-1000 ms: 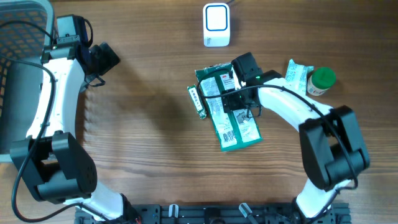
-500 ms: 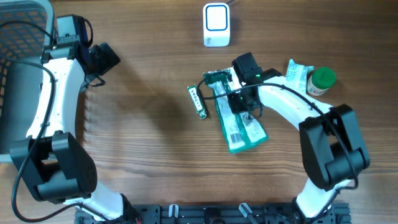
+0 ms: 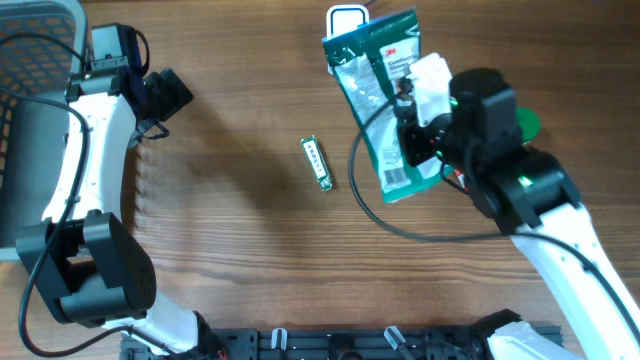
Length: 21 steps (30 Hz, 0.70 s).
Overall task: Scan the item barcode
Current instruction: 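Lift the gloves pack and hold it in front of the scanner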
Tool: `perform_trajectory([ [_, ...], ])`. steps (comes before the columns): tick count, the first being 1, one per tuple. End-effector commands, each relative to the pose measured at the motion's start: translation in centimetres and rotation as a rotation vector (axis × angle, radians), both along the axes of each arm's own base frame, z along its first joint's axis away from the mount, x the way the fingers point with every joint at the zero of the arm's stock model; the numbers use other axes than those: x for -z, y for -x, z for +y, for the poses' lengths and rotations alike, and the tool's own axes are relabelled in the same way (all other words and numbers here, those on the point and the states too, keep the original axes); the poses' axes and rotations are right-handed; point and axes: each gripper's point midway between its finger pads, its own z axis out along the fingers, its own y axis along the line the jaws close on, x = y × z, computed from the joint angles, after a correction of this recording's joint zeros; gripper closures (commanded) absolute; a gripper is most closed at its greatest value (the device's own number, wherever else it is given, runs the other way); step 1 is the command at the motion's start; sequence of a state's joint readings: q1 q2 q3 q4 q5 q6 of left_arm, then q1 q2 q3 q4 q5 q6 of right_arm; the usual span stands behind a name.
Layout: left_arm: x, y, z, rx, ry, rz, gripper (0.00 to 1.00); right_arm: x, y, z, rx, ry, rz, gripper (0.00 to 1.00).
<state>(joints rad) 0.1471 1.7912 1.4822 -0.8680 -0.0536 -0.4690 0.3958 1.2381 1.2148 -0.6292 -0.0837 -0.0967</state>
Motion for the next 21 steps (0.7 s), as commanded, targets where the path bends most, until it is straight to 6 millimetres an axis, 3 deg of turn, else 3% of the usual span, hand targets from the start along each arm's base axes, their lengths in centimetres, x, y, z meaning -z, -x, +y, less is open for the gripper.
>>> perform_trajectory([
  [1, -0.1, 0.0, 0.6, -0.021, 0.003, -0.005, 0.00, -3.3, -0.3, -0.6, -0.066, 0.118, -0.150, 0.96],
  [6, -0.1, 0.0, 0.6, -0.021, 0.003, -0.005, 0.00, -8.5, -1.4, -0.5, -0.137, 0.257, -0.312, 0.96],
  [8, -0.1, 0.0, 0.6, -0.021, 0.003, -0.005, 0.00, -11.4, -2.4, -0.6, -0.135, 0.356, -0.394, 0.96],
  [12, -0.1, 0.0, 0.6, -0.021, 0.003, -0.005, 0.00, -14.8, -4.9, -0.3, -0.114, 0.523, -0.444, 0.96],
  [14, -0.1, 0.0, 0.6, -0.021, 0.003, -0.005, 0.00, -15.9, -7.6, -0.1, -0.057, 0.616, -0.466, 0.96],
  [17, -0.1, 0.0, 0.6, -0.021, 0.003, -0.005, 0.00, -15.9, -11.4, 1.8, -0.079, 0.707, -0.538, 0.96],
  [21, -0.1, 0.0, 0.6, -0.021, 0.003, -0.005, 0.00, -13.2, -17.1, 4.6, -0.105, 0.816, -0.622, 0.96],
])
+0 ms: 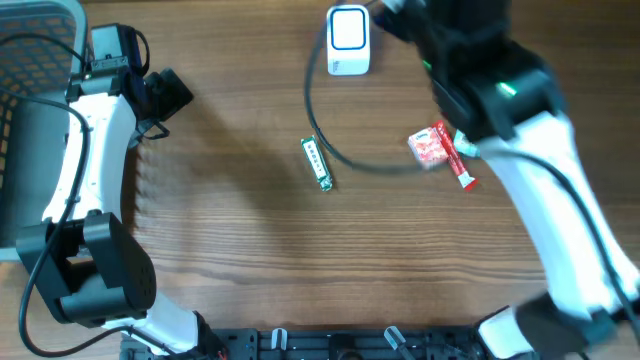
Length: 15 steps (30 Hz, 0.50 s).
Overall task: Scan the item barcode
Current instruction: 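Lift the gloves pack and hold it in front of the scanner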
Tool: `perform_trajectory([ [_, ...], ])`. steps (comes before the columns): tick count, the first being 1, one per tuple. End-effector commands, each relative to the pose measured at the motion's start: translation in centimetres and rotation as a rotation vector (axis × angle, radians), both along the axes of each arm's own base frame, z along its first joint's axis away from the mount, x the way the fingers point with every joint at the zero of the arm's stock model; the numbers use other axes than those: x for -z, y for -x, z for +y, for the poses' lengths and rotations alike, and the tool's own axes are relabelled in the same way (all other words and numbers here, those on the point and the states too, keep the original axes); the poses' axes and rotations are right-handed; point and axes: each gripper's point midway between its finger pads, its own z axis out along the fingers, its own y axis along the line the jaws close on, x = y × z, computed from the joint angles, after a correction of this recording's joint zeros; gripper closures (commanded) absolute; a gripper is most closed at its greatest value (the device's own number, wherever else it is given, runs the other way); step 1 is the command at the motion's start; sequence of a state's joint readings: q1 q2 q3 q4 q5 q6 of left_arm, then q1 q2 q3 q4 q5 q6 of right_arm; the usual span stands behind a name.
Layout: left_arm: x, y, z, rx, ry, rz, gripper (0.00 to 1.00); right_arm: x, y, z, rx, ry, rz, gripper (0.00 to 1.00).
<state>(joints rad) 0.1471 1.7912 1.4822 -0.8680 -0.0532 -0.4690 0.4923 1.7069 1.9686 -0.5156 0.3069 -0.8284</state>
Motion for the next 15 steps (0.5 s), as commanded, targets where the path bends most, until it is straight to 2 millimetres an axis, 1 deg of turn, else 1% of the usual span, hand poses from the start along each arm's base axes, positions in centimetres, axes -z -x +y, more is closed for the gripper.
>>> perform_trajectory([
  [1, -0.1, 0.0, 0.6, -0.021, 0.003, -0.005, 0.00, 4.3, -4.9, 1.2, 0.041, 0.200, -0.024, 0.96],
  [2, -0.1, 0.0, 0.6, -0.021, 0.003, -0.005, 0.00, 5.5, -6.4, 1.6, 0.061, 0.211, -0.034, 0.96],
  [4, -0.1, 0.0, 0.6, -0.021, 0.003, -0.005, 0.00, 8.0, -8.7, 2.4, 0.089, 0.213, -0.046, 0.96],
  [6, -0.1, 0.0, 0.6, -0.021, 0.003, -0.005, 0.00, 10.4, -10.9, 3.3, 0.111, 0.203, -0.069, 0.96],
  [7, -0.1, 0.0, 0.6, -0.021, 0.003, -0.005, 0.00, 11.1, -11.6, 3.5, 0.123, 0.196, -0.083, 0.96],
  [8, -0.1, 0.0, 0.6, -0.021, 0.003, -0.005, 0.00, 12.4, -12.8, 3.9, 0.142, 0.184, -0.107, 0.96],
  [9, -0.1, 0.0, 0.6, -0.021, 0.003, -0.005, 0.00, 13.0, -13.4, 4.0, 0.154, 0.177, -0.123, 0.96],
  [11, -0.1, 0.0, 0.6, -0.021, 0.003, -0.005, 0.00, 15.5, -15.1, 4.5, 0.180, 0.157, -0.160, 0.96],
  [14, -0.1, 0.0, 0.6, -0.021, 0.003, -0.005, 0.00, 18.9, -16.6, 4.9, 0.210, 0.141, -0.188, 0.96],
  [15, -0.1, 0.0, 0.6, -0.021, 0.003, -0.005, 0.00, 19.4, -16.9, 4.9, 0.221, 0.133, -0.202, 0.96],
])
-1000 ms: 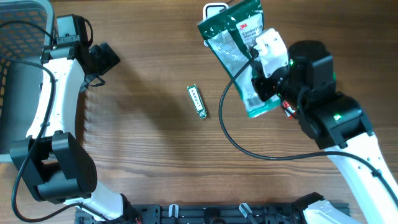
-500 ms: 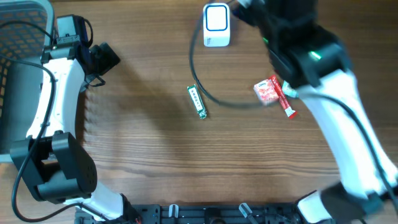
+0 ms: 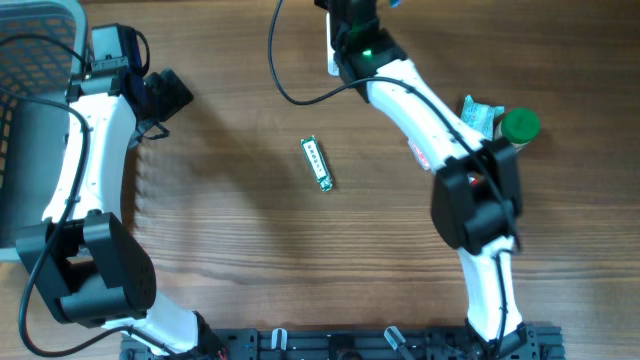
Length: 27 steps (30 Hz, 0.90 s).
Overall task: Scan the item barcode
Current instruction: 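Lift the gloves pack and hold it in front of the scanner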
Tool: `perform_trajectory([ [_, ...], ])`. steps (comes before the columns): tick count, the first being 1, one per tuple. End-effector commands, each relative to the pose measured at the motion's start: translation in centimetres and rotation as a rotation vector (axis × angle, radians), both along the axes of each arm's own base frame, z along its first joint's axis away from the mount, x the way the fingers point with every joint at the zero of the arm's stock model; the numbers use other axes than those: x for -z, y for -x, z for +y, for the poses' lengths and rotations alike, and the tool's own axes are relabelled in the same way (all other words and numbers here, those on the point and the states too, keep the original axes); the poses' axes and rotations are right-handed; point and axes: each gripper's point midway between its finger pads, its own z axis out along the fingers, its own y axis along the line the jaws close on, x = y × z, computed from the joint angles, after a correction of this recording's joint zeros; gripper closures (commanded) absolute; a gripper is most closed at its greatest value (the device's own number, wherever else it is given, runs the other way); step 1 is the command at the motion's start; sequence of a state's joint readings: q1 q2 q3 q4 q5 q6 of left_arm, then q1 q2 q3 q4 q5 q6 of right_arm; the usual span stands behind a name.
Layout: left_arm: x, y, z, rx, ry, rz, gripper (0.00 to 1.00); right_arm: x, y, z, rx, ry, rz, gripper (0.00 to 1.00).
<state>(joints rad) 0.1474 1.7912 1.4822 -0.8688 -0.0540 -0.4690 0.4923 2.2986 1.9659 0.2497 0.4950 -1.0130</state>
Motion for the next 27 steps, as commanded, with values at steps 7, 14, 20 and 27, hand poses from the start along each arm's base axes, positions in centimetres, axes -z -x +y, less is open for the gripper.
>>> perform_trajectory([
  [7, -0.1, 0.0, 0.6, -0.020, 0.003, -0.006, 0.00, 6.5, -1.9, 0.3, 0.098, -0.047, -0.062, 0.96],
  [14, -0.1, 0.0, 0.6, -0.020, 0.003, -0.006, 0.00, 8.2, -1.1, 3.2, 0.048, -0.027, -0.053, 0.96],
  [20, -0.1, 0.0, 0.6, -0.020, 0.003, -0.006, 0.00, 7.9, -0.5, 4.9, 0.006, -0.004, -0.065, 0.96],
  [27, -0.1, 0.0, 0.6, -0.020, 0.003, -0.006, 0.00, 9.7, 0.4, 6.5, -0.019, -0.020, 0.004, 0.96],
])
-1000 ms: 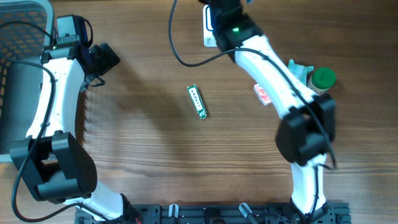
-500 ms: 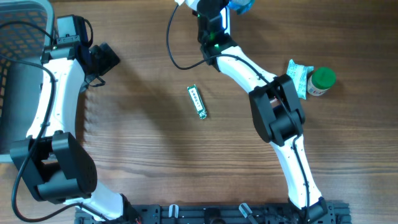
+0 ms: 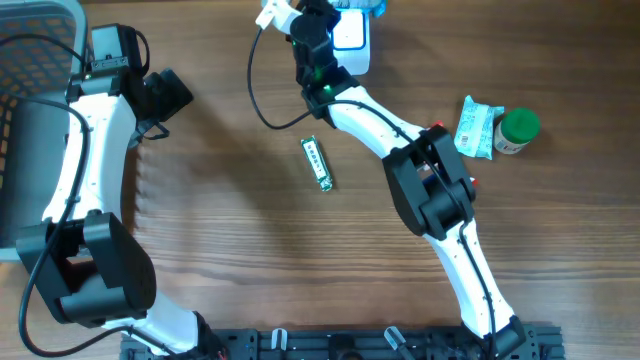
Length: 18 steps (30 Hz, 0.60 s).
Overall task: Scan the item barcode
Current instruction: 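Lift the gloves pack and hold it in front of the scanner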
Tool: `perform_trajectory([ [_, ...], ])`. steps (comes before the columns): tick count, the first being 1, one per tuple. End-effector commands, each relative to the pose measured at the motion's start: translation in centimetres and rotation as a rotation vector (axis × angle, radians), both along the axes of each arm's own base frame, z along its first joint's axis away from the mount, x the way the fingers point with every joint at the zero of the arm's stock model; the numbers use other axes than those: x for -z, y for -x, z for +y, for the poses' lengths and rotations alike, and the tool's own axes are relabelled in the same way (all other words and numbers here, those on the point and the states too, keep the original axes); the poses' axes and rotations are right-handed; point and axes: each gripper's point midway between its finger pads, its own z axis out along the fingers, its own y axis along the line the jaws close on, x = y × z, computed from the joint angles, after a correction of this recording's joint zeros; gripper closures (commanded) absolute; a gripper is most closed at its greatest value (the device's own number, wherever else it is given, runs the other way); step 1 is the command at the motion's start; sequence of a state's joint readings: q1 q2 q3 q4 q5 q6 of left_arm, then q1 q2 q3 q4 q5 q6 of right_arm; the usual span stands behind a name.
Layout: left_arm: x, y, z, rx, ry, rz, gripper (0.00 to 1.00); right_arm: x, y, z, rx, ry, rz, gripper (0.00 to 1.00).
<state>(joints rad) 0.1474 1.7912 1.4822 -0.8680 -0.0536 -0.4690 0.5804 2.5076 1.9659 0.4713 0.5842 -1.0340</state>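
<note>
The white barcode scanner (image 3: 355, 50) stands at the table's far edge. My right arm stretches across the table to that edge, and its gripper (image 3: 292, 15) is just left of the scanner, partly cut off by the frame. Whether its fingers hold anything is hidden. A bit of blue (image 3: 372, 5) shows at the top edge behind the scanner. A small green stick pack (image 3: 317, 163) lies in the middle of the table. My left gripper (image 3: 168, 93) hangs at the left, far from the scanner, and holds nothing that I can see.
A teal packet (image 3: 478, 128) and a green-lidded jar (image 3: 518, 127) lie at the right. A red item (image 3: 470, 182) peeks out from under the right arm. A grey basket (image 3: 30, 60) stands at the far left.
My right gripper has moved left along the far edge, from over the scanner's left side to left of it. The left arm and the items on the table have not moved.
My right gripper first held a large green package over the table below the scanner. Then the arm reached up past the scanner and the package was out of view, with a red item lying uncovered. Afterwards the gripper stood at the scanner, and now left of it.
</note>
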Motion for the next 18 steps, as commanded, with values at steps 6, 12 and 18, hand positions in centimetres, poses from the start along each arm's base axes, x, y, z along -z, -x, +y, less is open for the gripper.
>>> perform_trajectory([
  [6, -0.1, 0.0, 0.6, -0.020, 0.003, -0.005, 0.00, 3.7, 0.7, 0.9, 0.008, -0.119, 0.125, 0.96],
  [12, -0.1, 0.0, 0.6, -0.020, 0.003, -0.005, 0.00, 4.3, 1.3, 1.7, 0.012, -0.227, 0.150, 0.96],
  [18, -0.1, 0.0, 0.6, -0.020, 0.003, -0.005, 0.00, 4.7, 2.3, 3.4, -0.014, -0.219, 0.166, 0.96],
])
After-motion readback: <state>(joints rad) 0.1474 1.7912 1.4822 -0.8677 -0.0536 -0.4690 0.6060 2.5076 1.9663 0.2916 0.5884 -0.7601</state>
